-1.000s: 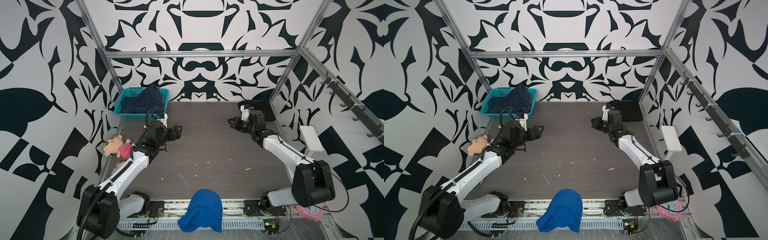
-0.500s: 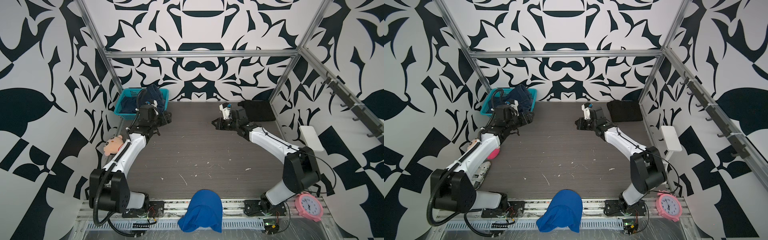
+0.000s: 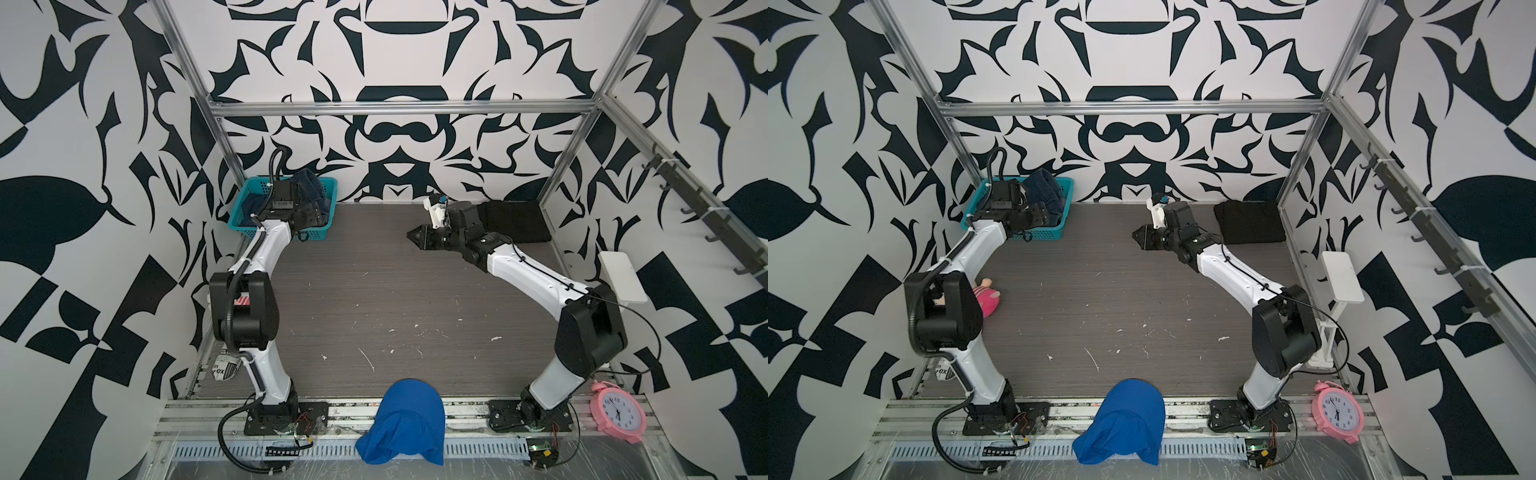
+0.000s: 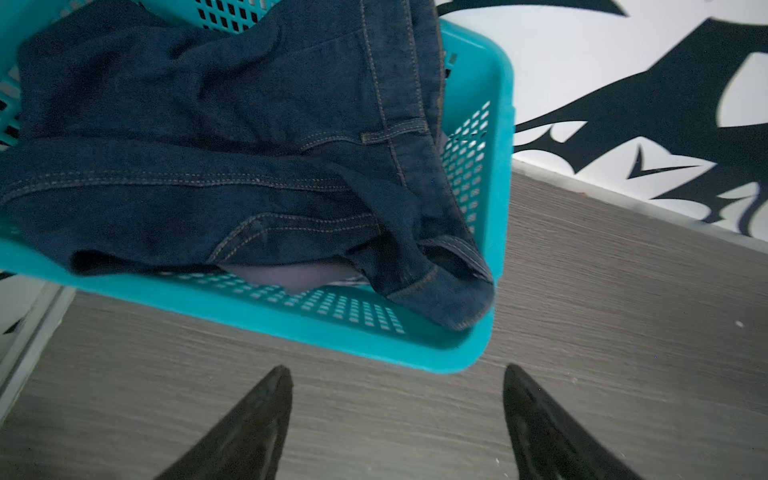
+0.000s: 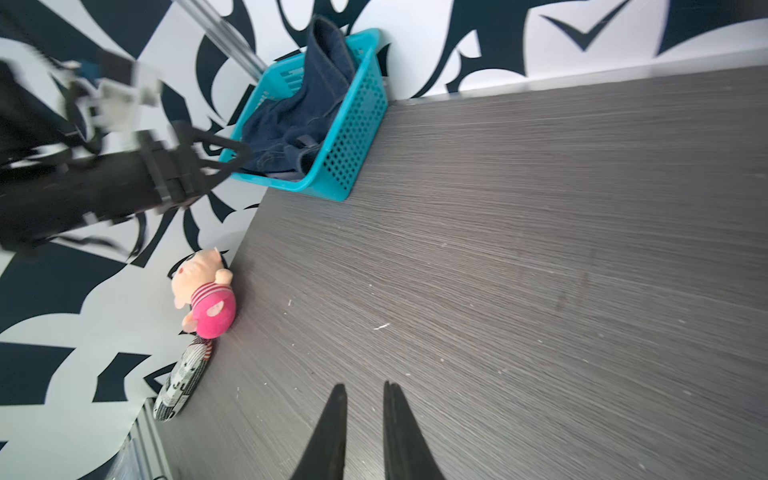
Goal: Fold and stack the skirts
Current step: 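Reach the left gripper into the teal basket while the right draws back, then grasp the blue denim skirt in the basket with the left gripper and lift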
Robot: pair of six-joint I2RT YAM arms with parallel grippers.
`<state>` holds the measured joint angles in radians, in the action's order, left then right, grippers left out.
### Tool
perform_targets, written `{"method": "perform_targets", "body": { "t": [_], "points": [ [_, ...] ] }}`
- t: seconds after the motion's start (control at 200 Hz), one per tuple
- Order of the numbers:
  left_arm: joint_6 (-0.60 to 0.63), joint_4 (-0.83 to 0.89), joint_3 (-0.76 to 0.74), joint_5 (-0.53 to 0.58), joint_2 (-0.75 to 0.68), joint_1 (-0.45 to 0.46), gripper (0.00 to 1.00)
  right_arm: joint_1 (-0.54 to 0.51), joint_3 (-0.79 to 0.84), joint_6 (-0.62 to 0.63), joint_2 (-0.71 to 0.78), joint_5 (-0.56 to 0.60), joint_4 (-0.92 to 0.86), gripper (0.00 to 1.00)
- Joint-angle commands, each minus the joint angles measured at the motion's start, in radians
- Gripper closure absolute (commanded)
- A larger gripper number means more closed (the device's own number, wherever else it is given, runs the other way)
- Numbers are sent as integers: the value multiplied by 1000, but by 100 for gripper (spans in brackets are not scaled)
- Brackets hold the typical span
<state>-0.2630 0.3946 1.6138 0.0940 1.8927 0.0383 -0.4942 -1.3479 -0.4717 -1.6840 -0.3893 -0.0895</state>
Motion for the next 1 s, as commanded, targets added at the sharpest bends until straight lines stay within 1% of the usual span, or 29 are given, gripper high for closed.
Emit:
{"method": "perform_targets", "body": {
  "t": [0.0,0.14,0.27,0.31,0.335,0.415,0.505,0.53,0.575,0.625,0.69,0.795,0.875,0.915,0.97,0.995],
  "points": [
    [61,73,116,19,89,-1,18,-20,-41,-2,-15,-31,3,79],
    [94,177,317,19,237,-2,22,-22,-33,-8,-13,-26,-4,79],
    [117,194,401,32,318,-3,23,-23,-22,-3,6,-18,-6,79],
    [123,206,428,31,343,-3,28,-22,-22,0,10,-17,-9,79],
    [128,212,446,30,358,-4,29,-23,-23,0,12,-17,-11,79],
    [143,239,499,29,406,-6,38,-22,-23,3,16,-19,-11,79],
    [151,271,556,20,448,-11,55,-21,-25,1,14,-22,-6,79],
    [152,279,565,20,455,-13,61,-22,-27,1,11,-24,-5,79],
    [153,284,575,18,459,-15,75,-23,-30,-1,4,-30,0,79],
    [153,283,577,19,454,-17,84,-22,-38,-5,-8,-36,0,78],
    [158,276,574,22,435,-16,99,-22,-55,-8,-26,-47,-2,77],
    [173,253,568,35,394,-17,100,-21,-89,-16,-54,-65,-14,70],
    [186,254,584,43,363,-21,100,-23,-114,-20,-71,-71,-31,62],
    [189,256,595,46,345,-23,100,-22,-123,-24,-76,-71,-34,53],
    [194,257,603,47,319,-27,100,-22,-133,-24,-83,-72,-41,34],
    [196,253,605,47,304,-28,100,-22,-136,-22,-86,-70,-46,24]
  ]
}}
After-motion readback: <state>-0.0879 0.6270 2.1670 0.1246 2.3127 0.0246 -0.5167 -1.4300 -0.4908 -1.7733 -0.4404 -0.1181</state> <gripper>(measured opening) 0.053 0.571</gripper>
